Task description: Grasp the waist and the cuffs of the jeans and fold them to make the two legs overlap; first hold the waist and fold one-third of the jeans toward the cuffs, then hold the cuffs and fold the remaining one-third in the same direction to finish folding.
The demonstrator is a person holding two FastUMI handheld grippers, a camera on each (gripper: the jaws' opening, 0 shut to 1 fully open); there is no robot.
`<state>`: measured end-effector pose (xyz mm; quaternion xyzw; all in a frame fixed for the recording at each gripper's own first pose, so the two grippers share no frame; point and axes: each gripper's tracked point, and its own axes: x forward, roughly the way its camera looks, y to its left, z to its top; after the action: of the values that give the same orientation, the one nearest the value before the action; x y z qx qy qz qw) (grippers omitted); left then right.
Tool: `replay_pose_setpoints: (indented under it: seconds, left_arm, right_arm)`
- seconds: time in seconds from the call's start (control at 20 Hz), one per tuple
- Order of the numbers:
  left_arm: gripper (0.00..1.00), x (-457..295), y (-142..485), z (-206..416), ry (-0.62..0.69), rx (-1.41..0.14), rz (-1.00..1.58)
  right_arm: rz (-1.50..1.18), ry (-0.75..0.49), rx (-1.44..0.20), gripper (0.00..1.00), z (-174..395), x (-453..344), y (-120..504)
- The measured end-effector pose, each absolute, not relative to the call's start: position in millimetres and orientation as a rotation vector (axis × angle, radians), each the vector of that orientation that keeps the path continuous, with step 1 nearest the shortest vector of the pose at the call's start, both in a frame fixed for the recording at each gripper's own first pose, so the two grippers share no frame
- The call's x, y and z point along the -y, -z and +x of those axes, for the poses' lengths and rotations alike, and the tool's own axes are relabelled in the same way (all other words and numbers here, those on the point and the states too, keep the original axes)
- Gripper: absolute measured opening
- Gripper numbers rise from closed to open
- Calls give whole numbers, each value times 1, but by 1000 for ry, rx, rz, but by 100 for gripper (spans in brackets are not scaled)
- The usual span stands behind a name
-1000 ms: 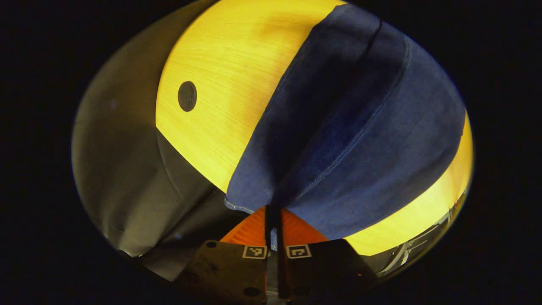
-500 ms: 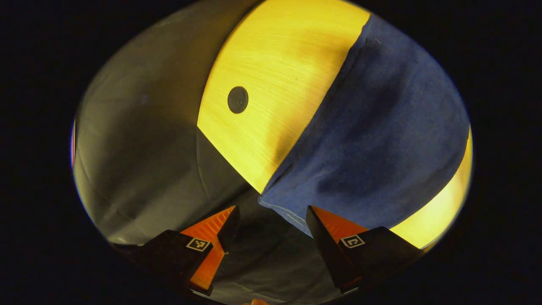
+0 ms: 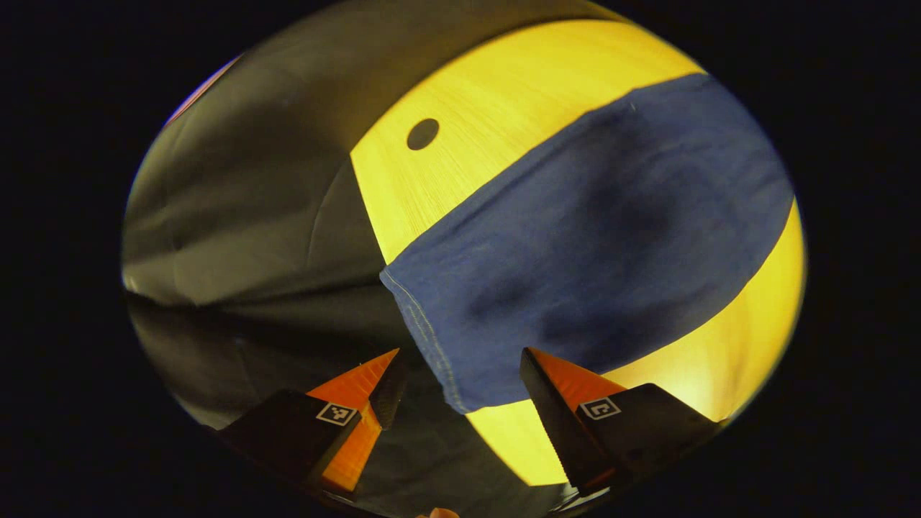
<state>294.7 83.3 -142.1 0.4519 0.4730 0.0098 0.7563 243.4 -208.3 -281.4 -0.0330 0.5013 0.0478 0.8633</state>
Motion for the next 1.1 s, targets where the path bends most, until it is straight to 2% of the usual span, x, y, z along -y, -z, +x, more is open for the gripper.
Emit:
replay_pose_setpoints:
  seconds: [0.05,0.1,0.15,0.2,0.25,0.35,0.4,0.45,0.5,0.55,0.6,0.65,0.7,0.75,0.85,0.9,0.95,1.0,1.1]
  left_arm:
    - [100,-78,146,285,-34,-1013,913]
    - [96,-81,154,279,-47,-1002,836]
    - [100,-80,162,271,-52,-995,763]
    - [96,-87,170,266,-61,-984,703]
    - [96,-90,180,264,-71,-976,657]
    - [96,-94,195,258,-97,-967,603]
    - [100,-97,202,250,-106,-971,587]
    - [100,-99,211,245,-108,-975,572]
    - [96,-100,221,240,-116,-985,549]
    - [96,-100,227,237,-122,-990,522]
    - [96,-100,230,235,-131,-985,496]
    - [96,-98,231,236,-143,-971,467]
    - [96,-98,230,236,-156,-948,441]
    - [96,-97,229,238,-172,-927,420]
    - [96,-92,228,243,-186,-888,382]
    - [96,-92,226,243,-187,-874,364]
    - [96,-91,225,244,-189,-865,349]
    - [96,-91,225,246,-193,-859,337]
    - [96,-93,227,247,-202,-859,307]
  right_arm:
    - [-67,-103,-1065,99,241,209,287]
    - [-63,-108,-1076,96,238,211,294]
    - [-57,-112,-1083,96,237,211,299]
    - [-50,-112,-1092,96,237,212,307]
    - [-43,-113,-1103,96,236,214,311]
    - [-22,-114,-1120,96,234,212,320]
    - [-12,-113,-1126,99,233,211,325]
    - [-1,-111,-1135,94,231,210,329]
    - [10,-113,-1146,92,229,208,332]
    - [22,-111,-1132,97,232,209,327]
    - [30,-105,-1137,96,230,209,332]
    - [38,-99,-1130,88,231,211,331]
    - [53,-86,-1130,92,230,210,332]
    - [79,-91,-1137,92,230,205,332]
    - [104,-72,-1151,69,230,201,334]
    - [115,-65,-1156,60,229,200,332]
    - [146,-66,-1173,58,227,196,334]
    - [167,-60,-1153,45,230,196,333]
    - [199,-39,-1140,41,229,194,334]
